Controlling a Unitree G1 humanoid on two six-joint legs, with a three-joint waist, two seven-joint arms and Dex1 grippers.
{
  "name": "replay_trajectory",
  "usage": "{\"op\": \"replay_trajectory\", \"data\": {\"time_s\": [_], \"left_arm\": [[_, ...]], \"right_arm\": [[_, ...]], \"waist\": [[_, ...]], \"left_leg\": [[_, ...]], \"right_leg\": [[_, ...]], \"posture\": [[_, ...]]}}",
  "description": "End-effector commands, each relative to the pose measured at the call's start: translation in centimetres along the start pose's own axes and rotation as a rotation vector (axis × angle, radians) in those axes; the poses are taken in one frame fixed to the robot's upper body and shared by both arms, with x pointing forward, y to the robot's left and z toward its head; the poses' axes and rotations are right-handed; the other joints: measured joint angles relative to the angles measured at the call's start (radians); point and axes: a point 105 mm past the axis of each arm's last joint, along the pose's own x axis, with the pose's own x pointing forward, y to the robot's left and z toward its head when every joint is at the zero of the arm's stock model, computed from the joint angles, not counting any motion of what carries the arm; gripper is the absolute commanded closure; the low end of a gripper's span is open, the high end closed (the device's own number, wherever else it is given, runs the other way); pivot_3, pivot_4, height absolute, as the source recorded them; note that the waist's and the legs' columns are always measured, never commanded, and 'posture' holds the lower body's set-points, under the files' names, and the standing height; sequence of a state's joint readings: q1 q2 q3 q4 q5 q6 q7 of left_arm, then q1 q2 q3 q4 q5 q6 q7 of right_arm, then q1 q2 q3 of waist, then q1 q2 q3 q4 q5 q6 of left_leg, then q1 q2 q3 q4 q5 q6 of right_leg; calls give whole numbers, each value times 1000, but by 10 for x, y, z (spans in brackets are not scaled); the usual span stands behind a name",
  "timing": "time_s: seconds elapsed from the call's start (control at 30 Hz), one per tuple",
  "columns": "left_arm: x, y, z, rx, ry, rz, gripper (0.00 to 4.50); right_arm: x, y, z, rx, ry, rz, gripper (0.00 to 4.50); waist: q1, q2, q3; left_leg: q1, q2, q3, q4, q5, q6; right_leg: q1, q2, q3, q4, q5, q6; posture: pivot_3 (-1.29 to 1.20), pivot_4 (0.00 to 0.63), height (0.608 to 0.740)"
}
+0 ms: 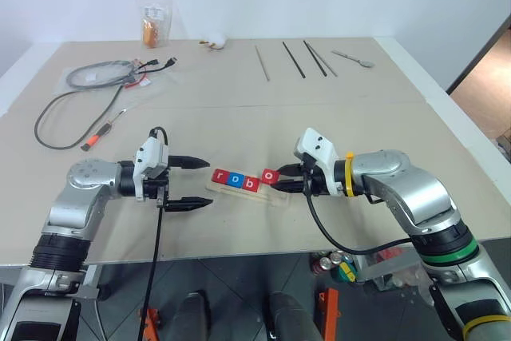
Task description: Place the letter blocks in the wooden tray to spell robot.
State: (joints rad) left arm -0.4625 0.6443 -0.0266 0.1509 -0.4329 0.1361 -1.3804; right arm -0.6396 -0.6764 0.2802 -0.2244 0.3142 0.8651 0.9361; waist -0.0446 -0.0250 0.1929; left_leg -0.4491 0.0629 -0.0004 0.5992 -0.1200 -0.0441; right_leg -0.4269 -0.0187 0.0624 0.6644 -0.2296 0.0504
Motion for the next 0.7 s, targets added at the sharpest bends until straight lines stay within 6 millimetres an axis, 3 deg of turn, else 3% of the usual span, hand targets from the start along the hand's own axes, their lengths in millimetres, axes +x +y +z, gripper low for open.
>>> {"op": "replay_trajectory", "data": {"time_s": [0.03,0.7], "left_arm": [[-2,-1,8,36,-25,17,0],[5,-3,10,32,-54,10,0]], "right_arm": [[-4,-1,8,-52,10,-13,3337],[15,-6,2,-107,73,-1,3337]], "waist": [[0,0,0],[-1,0,0]], "left_leg": [[0,0,0,0,0,0],[0,0,0,0,0,0]], "right_leg": [[0,0,0,0,0,0],[0,0,0,0,0,0]], "posture": [[0,150,740],[0,150,740]]}}
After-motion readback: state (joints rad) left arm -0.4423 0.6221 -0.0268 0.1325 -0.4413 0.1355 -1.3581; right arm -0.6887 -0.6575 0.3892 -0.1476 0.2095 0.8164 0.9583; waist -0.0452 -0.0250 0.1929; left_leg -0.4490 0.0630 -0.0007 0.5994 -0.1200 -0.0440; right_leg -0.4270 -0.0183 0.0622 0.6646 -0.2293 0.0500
